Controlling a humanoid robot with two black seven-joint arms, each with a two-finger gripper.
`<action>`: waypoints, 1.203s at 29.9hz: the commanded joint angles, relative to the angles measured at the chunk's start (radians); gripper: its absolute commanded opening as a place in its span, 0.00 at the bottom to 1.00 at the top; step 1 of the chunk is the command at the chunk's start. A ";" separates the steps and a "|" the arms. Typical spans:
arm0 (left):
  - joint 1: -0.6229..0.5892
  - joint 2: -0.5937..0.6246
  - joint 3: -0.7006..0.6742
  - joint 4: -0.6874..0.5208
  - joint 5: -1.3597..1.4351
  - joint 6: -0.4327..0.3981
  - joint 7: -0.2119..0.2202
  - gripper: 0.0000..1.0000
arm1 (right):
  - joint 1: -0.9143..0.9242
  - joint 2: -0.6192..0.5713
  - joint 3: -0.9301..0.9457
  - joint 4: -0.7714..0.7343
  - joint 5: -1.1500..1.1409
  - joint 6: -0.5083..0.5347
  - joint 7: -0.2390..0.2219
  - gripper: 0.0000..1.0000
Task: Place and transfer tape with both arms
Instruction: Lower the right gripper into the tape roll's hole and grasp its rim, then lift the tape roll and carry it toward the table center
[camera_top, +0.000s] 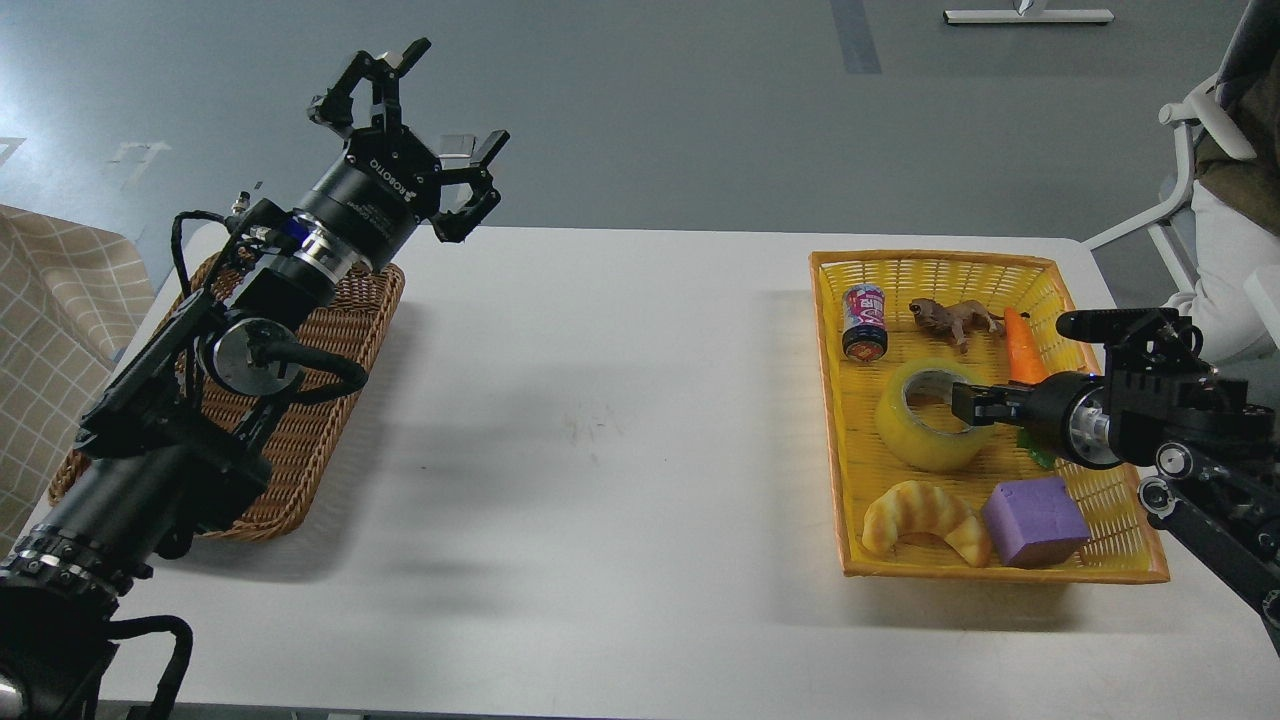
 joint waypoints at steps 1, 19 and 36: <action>0.002 -0.002 0.000 0.001 0.000 0.000 0.000 0.98 | 0.002 0.013 0.000 -0.026 0.001 0.000 0.000 0.50; 0.008 -0.021 0.003 0.006 0.000 0.000 0.000 0.98 | 0.071 -0.008 -0.042 0.051 0.016 0.000 -0.002 0.00; 0.006 -0.025 0.002 0.006 0.001 0.000 0.000 0.98 | 0.243 -0.100 -0.037 0.189 0.160 0.000 -0.002 0.00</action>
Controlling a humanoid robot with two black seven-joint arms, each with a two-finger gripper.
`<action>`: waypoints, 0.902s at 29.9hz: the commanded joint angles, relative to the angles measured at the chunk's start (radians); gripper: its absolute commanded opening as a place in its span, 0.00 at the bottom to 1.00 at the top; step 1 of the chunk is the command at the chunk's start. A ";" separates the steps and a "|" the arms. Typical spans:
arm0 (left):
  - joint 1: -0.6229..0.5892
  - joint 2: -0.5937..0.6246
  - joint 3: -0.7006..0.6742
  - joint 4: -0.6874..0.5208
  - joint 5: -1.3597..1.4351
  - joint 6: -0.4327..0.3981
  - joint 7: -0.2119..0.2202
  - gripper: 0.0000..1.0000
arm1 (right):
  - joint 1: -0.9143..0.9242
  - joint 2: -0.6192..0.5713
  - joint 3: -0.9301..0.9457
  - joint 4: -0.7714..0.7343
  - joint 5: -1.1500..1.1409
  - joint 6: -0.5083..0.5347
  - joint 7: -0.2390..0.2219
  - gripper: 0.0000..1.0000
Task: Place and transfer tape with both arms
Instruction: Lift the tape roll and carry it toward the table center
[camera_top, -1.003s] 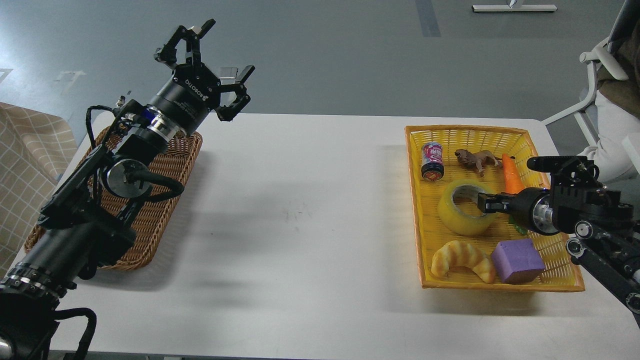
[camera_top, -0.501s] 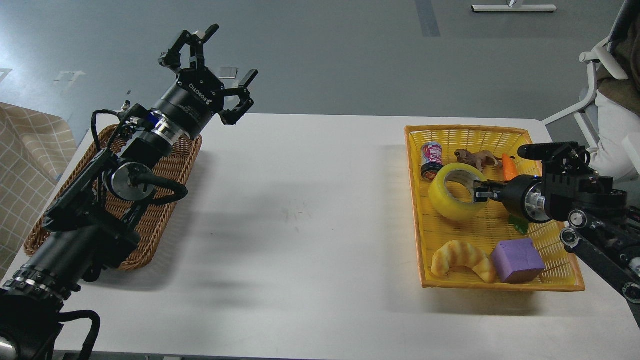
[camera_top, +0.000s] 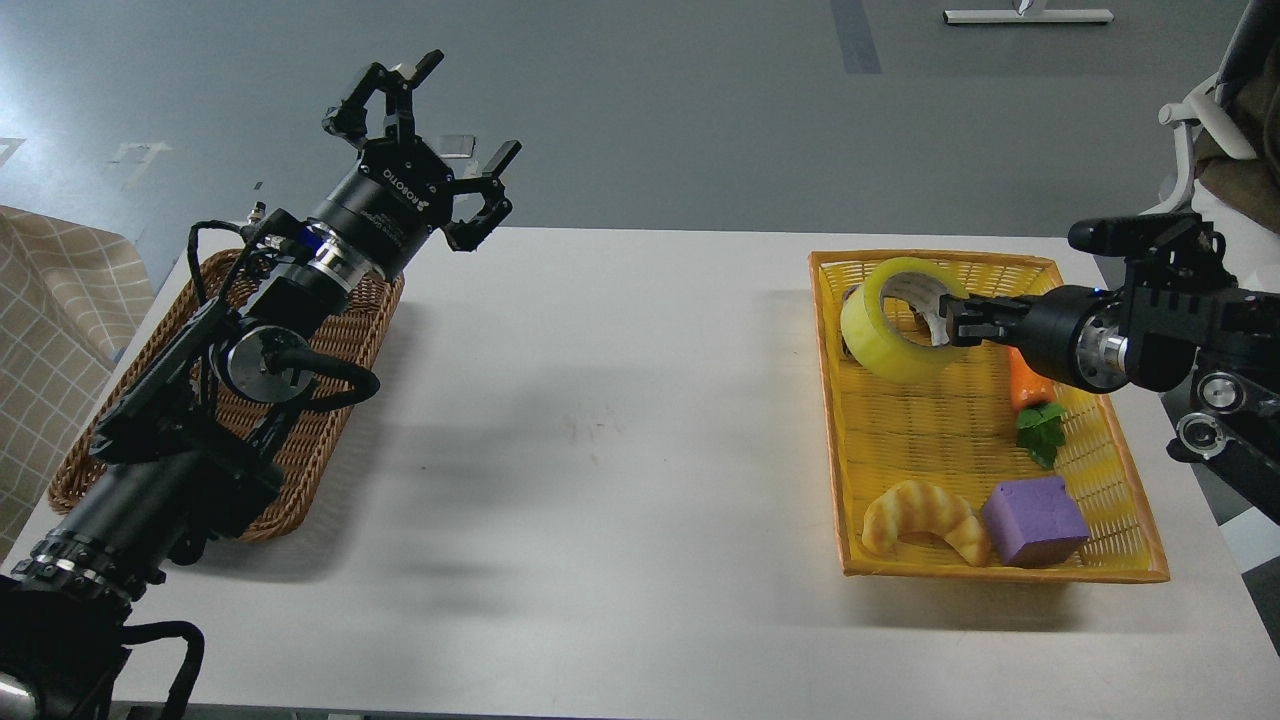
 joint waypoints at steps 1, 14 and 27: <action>-0.002 -0.001 -0.002 0.000 0.000 0.000 -0.001 0.98 | 0.073 0.017 -0.003 -0.012 0.016 0.000 0.000 0.00; -0.002 0.003 -0.005 0.000 -0.002 0.000 -0.001 0.98 | 0.205 0.253 -0.137 -0.128 0.016 0.000 -0.005 0.00; -0.004 -0.003 -0.003 -0.009 -0.002 0.000 -0.001 0.98 | 0.260 0.484 -0.281 -0.263 0.007 0.000 -0.009 0.00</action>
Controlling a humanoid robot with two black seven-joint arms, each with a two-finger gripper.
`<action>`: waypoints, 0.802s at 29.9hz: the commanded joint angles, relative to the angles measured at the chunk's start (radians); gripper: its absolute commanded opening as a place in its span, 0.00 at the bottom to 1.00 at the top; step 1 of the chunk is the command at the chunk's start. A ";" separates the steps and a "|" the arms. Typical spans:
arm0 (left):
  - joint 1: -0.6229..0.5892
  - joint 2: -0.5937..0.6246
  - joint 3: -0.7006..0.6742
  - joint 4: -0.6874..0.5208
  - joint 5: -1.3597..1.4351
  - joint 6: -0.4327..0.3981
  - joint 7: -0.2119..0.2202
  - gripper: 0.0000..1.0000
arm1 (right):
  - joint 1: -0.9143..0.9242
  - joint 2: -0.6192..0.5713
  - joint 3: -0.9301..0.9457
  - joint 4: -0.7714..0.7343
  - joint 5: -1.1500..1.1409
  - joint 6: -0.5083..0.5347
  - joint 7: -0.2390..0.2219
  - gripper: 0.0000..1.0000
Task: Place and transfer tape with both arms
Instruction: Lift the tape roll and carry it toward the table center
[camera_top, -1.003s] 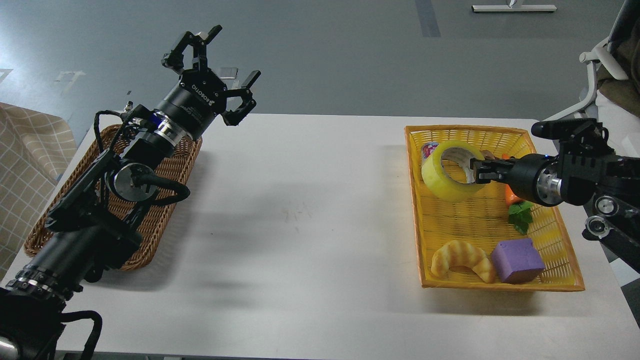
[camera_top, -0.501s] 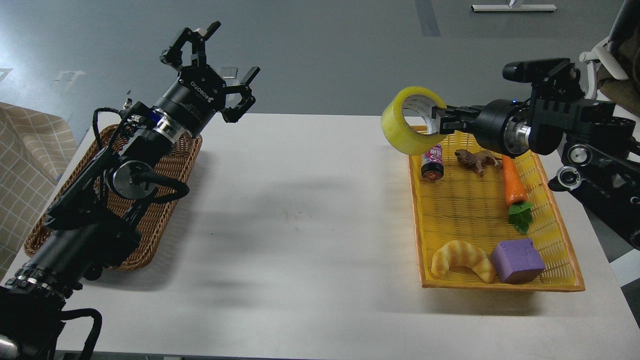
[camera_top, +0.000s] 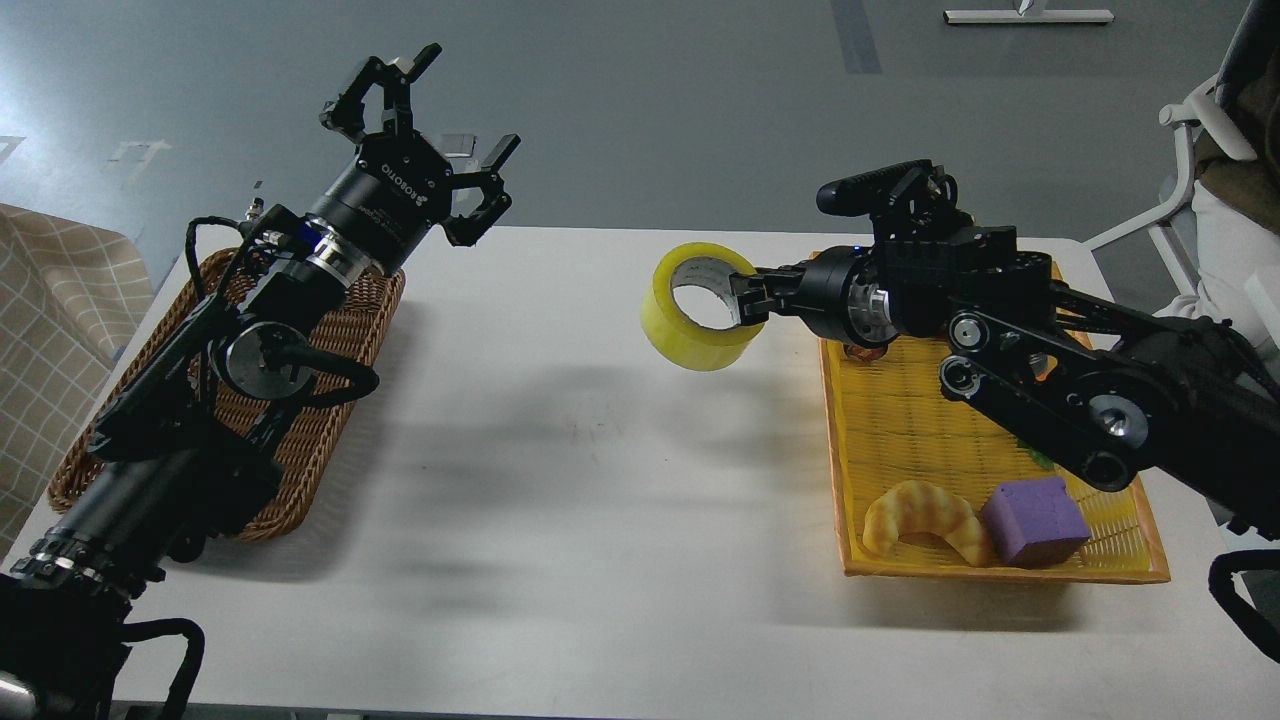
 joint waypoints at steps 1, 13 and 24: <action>0.000 -0.003 0.001 -0.003 0.000 0.000 0.000 0.98 | 0.003 0.068 -0.016 -0.039 -0.003 0.000 -0.001 0.00; -0.003 -0.015 0.000 -0.005 0.000 0.000 0.000 0.98 | 0.005 0.240 -0.080 -0.187 -0.009 0.000 -0.004 0.00; -0.005 -0.014 -0.002 -0.005 0.000 0.000 0.000 0.98 | 0.005 0.240 -0.132 -0.227 -0.020 0.000 -0.006 0.00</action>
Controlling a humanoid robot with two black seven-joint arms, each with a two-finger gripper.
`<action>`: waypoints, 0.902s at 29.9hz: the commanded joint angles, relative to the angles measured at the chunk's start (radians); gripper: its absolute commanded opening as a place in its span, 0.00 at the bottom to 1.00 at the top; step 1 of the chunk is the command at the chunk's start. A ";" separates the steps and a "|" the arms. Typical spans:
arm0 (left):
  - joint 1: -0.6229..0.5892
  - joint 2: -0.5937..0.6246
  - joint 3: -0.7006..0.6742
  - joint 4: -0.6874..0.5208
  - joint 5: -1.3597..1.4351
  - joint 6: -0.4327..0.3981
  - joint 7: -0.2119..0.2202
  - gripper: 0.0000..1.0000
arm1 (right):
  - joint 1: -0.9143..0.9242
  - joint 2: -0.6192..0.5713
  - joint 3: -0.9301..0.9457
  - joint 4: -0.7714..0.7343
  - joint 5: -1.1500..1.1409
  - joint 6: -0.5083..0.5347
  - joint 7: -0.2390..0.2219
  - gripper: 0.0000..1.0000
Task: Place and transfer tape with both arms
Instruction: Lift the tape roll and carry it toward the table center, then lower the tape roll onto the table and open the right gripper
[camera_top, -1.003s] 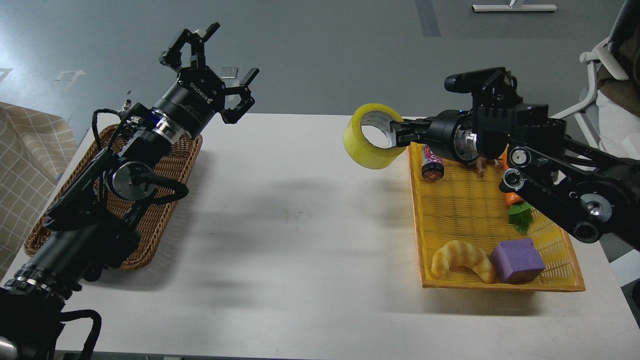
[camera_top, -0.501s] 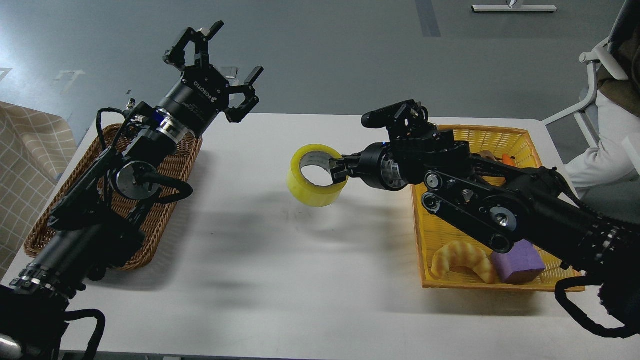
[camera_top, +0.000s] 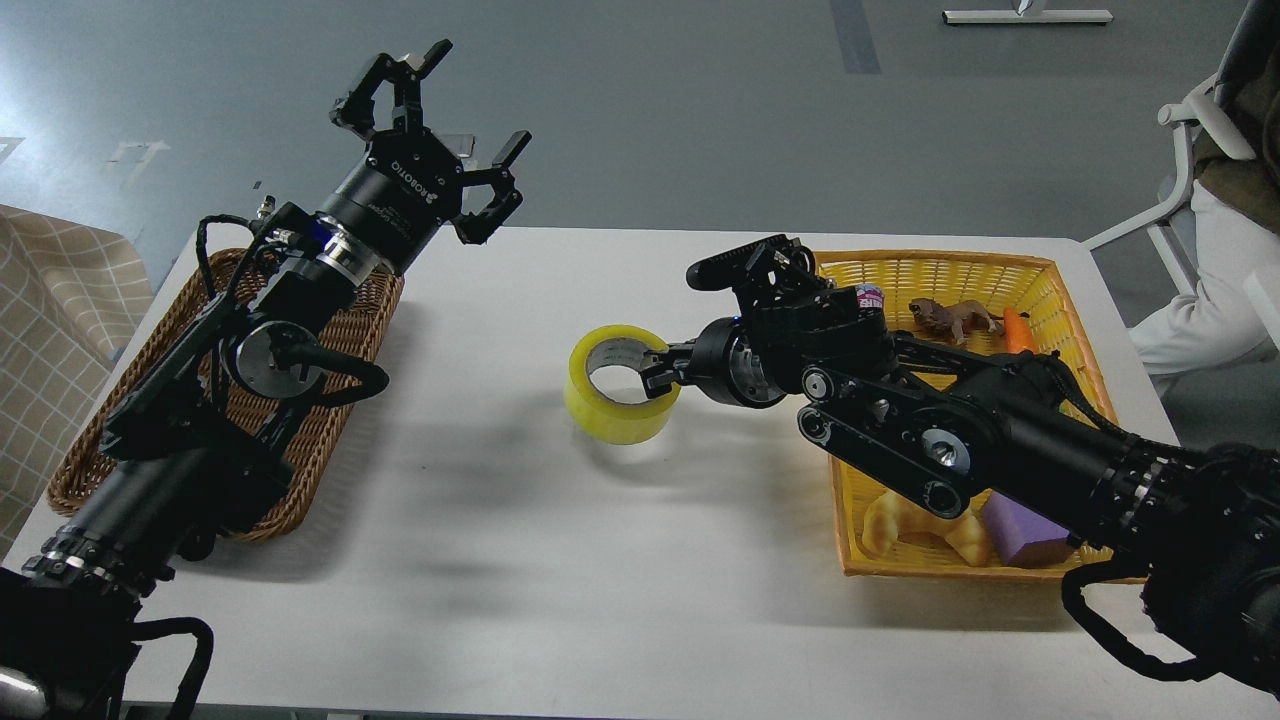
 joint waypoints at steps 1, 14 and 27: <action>0.000 -0.001 -0.001 0.000 0.000 0.000 0.000 0.98 | 0.000 0.000 -0.011 -0.012 -0.003 0.000 -0.001 0.00; 0.001 -0.010 -0.001 0.000 0.000 0.000 0.000 0.98 | -0.002 0.000 -0.025 -0.044 -0.011 0.000 -0.001 0.00; 0.003 -0.016 -0.001 0.000 0.000 0.000 0.000 0.98 | -0.006 0.000 -0.047 -0.046 -0.017 0.000 -0.001 0.00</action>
